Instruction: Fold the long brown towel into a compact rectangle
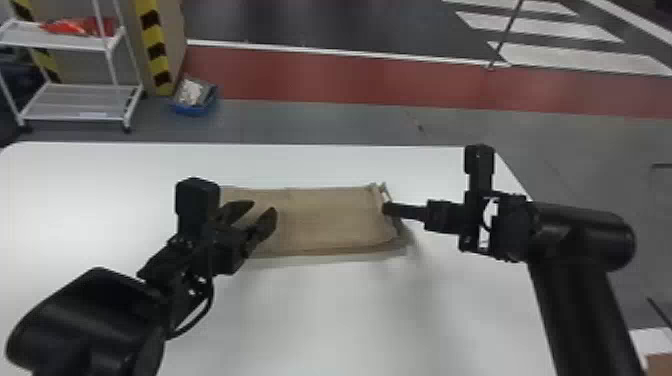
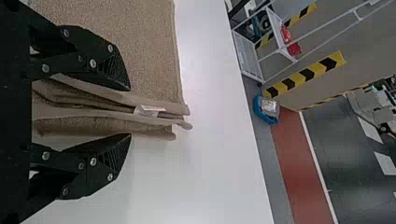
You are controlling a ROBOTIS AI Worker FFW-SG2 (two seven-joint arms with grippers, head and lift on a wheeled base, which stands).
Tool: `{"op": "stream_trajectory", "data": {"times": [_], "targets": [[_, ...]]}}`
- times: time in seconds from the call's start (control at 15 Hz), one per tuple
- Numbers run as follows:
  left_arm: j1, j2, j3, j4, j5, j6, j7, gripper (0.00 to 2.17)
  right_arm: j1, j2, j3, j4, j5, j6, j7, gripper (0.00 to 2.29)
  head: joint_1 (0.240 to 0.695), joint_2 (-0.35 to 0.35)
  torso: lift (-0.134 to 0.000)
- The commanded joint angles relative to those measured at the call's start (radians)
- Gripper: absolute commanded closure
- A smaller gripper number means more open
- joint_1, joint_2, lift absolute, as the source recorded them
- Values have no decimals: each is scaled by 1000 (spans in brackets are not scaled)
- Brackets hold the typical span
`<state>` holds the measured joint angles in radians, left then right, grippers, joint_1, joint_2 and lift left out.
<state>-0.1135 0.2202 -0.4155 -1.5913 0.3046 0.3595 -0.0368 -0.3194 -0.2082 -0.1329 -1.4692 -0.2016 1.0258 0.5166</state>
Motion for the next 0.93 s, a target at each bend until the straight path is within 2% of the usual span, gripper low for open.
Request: {"op": "stream_trajectory", "data": {"times": [0.0,0.4,0.87], "targets": [[3,1,1,-1,1,-1,0,684,8,0,3,-5,30,-5,-3,60,695,-184,-128],[9,1,0,-4,1,2,0,684,5,6,6,9,45,-36,-6,151,695,-193,-128],[28,4,9,-21,7,-1,2,684,-32,12,61,61,91,-36,-6,194,695,-182,-128]]}}
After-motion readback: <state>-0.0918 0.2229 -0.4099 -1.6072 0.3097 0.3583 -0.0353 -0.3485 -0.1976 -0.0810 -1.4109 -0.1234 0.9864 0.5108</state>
